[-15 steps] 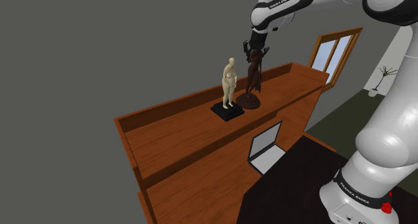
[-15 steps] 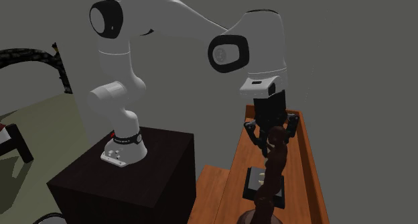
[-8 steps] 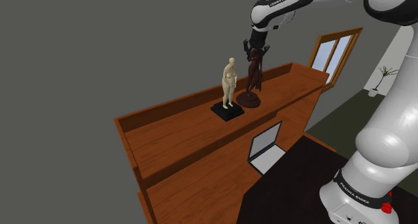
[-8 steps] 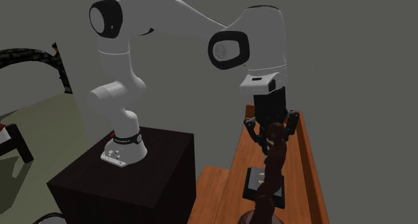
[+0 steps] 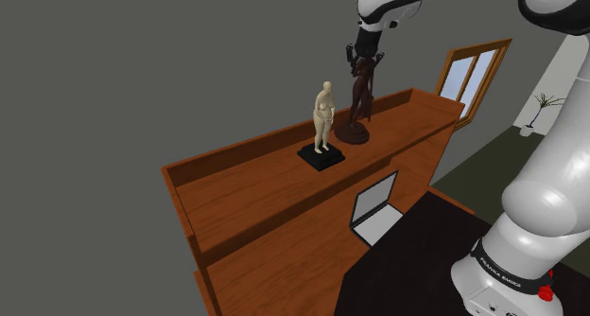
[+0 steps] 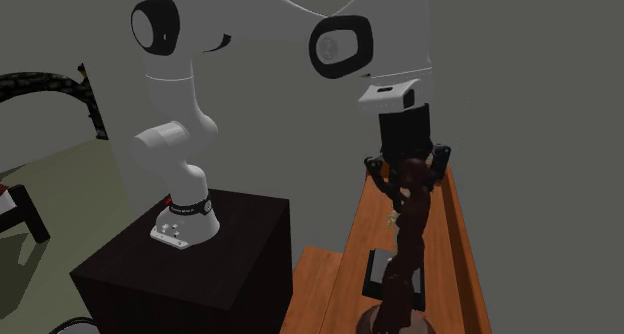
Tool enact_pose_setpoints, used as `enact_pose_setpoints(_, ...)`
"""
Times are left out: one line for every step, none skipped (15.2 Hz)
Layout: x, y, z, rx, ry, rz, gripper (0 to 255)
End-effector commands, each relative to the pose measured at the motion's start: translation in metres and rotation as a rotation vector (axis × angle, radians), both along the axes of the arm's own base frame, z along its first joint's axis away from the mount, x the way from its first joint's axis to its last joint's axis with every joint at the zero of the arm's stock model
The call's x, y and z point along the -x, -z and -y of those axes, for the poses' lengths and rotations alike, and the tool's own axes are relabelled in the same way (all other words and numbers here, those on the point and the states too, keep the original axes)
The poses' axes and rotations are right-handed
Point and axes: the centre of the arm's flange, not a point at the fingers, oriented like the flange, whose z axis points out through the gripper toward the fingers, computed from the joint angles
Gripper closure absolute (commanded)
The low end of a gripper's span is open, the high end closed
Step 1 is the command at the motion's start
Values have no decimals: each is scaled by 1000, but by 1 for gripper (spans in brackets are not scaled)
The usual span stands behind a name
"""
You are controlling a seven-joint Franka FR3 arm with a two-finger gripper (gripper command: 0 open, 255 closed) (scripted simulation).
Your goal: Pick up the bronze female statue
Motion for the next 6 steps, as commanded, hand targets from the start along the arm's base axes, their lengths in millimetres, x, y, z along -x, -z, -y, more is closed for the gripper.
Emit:
enact_pose_setpoints(-2, -13, -2, 1, 0, 3, 255)
enact_pose_setpoints(-2, -18, -2, 1, 0, 3, 255)
enact_pose_setpoints(-2, -24, -2, 1, 0, 3, 255)
enact_pose_setpoints(-2, -29, -2, 1, 0, 3, 255)
enact_pose_setpoints(-2, -30, -2, 1, 0, 3, 255)
enact_pose_setpoints(-2, -30, -2, 1, 0, 3, 255)
